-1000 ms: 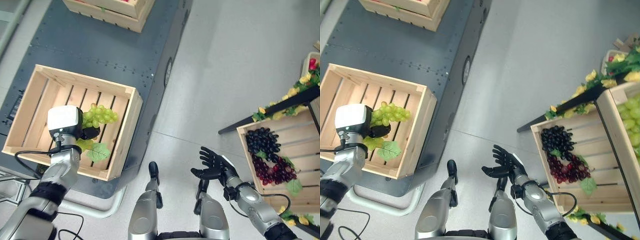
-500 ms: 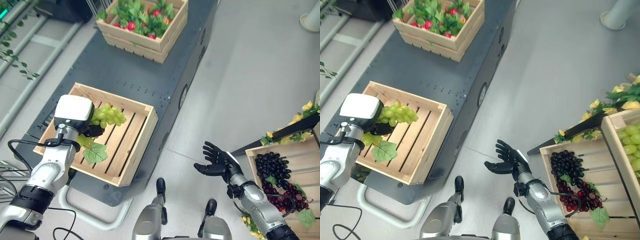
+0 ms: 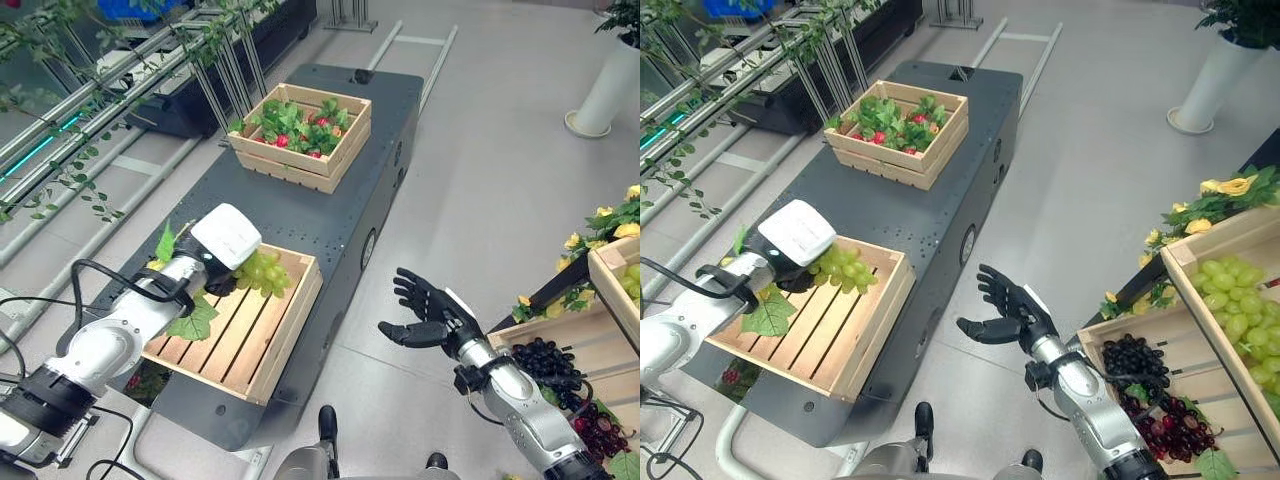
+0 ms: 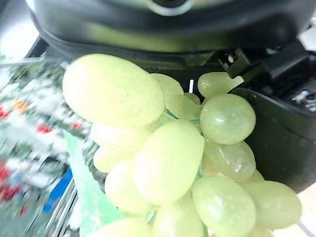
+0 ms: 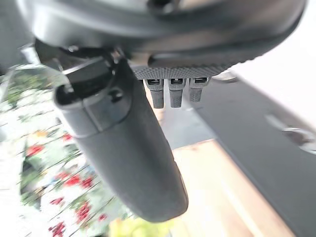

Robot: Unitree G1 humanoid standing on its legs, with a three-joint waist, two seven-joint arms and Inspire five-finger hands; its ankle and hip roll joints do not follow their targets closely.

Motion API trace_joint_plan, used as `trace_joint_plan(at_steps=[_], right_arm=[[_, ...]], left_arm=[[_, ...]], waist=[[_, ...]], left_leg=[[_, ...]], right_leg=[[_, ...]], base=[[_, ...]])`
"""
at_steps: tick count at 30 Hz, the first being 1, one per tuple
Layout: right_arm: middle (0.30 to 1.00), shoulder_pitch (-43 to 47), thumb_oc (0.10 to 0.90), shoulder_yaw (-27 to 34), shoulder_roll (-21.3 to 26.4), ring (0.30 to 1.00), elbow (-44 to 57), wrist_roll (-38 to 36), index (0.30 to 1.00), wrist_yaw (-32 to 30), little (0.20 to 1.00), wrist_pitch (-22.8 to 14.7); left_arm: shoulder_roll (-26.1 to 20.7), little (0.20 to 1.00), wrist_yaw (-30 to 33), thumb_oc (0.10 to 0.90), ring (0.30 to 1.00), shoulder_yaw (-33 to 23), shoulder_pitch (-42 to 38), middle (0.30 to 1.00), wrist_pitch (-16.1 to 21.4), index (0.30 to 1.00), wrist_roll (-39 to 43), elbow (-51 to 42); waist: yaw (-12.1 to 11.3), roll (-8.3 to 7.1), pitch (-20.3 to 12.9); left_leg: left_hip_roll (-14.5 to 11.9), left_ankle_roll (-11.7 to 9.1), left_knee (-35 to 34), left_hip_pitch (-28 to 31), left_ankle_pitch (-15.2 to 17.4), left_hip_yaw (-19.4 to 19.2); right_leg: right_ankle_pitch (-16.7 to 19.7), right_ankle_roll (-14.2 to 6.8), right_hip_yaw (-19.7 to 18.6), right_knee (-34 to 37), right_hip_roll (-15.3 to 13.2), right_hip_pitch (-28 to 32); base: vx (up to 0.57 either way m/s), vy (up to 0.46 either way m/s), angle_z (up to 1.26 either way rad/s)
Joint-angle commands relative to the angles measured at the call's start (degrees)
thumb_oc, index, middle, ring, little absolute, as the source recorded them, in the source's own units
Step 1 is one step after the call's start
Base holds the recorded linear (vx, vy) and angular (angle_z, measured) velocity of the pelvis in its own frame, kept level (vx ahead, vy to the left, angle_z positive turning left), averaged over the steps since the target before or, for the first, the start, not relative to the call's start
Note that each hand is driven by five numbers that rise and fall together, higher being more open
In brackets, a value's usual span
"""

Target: Pick up the fruits from the basket on one side to the basket on the other side

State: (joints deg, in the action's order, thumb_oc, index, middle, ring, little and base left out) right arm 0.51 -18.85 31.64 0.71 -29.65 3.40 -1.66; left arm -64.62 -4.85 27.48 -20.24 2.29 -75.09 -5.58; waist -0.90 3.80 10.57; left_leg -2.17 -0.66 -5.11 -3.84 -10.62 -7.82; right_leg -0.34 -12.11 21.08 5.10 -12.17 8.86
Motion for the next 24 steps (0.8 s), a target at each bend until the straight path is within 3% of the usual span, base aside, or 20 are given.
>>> trace_joint_plan(at_steps=[1,10,24], right_arm=[[0.9,6.2,0.8,-3.1,2.0,0.9,7.8,0.4,0.9,-2.5,0.9,-5.2],[0.9,13.9,0.8,-6.1,1.1,0.9,11.8,-0.3,0.9,-8.8,0.9,-0.5],[0.9,17.5,0.8,-9.6,-1.6,0.9,12.7,-2.5,0.9,-9.8,0.9,2.6]], left_arm=[[-1.8,0.3,0.1,0.4,0.3,-1.8,-13.2,0.3,-0.9,0.3,-4.5,-0.4],[2.3,0.3,-4.0,0.4,0.3,4.8,-22.2,0.3,2.2,0.3,-4.0,-2.9],[7.5,0.3,-7.3,0.4,0.3,6.5,-27.0,0.3,3.8,0.3,-3.2,-6.5]], waist=[[-0.1,-0.4,-7.1],[-0.4,-0.9,-8.6],[-0.6,-1.73,-9.8]], left_leg=[[-0.9,-3.2,0.1,6.9,9.1,-0.6],[-1.3,-3.2,0.1,7.6,9.7,-0.6],[-1.8,-3.4,0.1,7.7,9.9,-0.6]], right_leg=[[4.1,3.1,-0.7,-0.1,0.9,-3.7],[3.7,3.0,-1.1,-0.1,1.2,-3.1],[3.7,2.9,-1.6,-0.1,1.3,-3.2]], base=[[0.01,-0.051,0.03],[0.01,-0.043,0.03],[0.0,-0.003,0.0]])
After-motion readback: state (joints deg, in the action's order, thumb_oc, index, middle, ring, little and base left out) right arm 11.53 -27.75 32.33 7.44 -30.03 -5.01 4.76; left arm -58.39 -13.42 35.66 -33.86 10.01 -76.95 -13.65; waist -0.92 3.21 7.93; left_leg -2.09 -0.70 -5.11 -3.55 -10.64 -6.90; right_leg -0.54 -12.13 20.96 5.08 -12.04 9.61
